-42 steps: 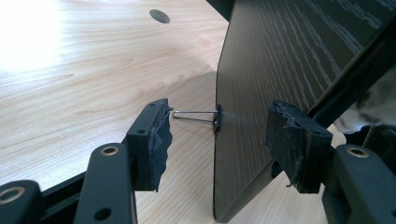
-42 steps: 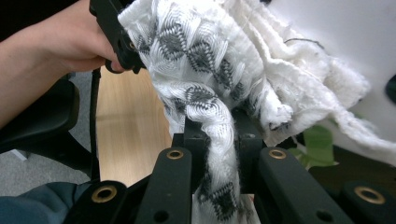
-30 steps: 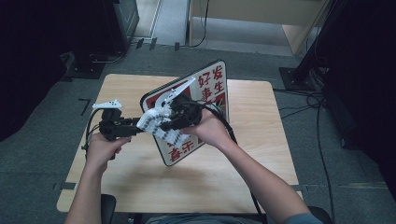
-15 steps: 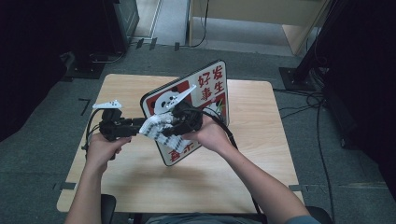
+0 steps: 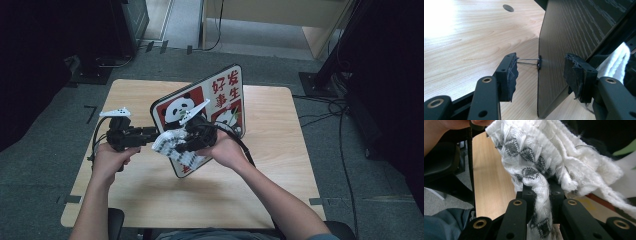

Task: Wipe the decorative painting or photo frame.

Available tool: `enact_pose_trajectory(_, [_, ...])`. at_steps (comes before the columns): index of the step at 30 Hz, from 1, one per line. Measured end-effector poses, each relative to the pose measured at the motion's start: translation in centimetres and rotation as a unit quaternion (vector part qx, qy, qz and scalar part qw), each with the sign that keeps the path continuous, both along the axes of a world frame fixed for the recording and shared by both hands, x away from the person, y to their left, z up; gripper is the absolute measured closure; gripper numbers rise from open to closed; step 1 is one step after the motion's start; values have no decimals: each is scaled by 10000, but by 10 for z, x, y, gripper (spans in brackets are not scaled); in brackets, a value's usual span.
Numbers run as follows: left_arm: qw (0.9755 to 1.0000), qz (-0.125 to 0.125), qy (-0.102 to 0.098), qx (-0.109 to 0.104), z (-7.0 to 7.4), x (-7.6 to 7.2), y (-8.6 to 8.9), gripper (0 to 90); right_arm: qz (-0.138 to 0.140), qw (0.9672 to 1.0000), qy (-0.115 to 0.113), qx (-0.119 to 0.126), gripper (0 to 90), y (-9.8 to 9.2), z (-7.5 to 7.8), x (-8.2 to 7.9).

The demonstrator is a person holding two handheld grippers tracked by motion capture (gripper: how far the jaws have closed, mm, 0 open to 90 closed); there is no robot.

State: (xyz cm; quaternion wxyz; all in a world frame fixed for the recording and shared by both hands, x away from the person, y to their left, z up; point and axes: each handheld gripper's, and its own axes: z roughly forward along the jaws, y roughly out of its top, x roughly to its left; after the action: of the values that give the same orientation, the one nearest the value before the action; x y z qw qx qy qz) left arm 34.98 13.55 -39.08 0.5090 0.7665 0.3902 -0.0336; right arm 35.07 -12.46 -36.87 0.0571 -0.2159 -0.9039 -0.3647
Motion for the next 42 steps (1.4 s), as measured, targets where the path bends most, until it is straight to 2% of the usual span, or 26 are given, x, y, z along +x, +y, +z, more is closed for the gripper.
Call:
enact_pose_trajectory(10, [10000, 3, 5, 16, 0, -1, -1, 451, 19, 10000, 68, -12, 813, -3, -17, -3])
enact_pose_trajectory(25, [10000, 15, 18, 25, -1, -1, -1, 453, 15, 9994, 303, -145, 813, -6, -46, -9])
enact_pose_trajectory(42, [10000, 14, 12, 38, -1, -2, -1, 451, 0, 9990, 405, -188, 812, -10, -69, -14])
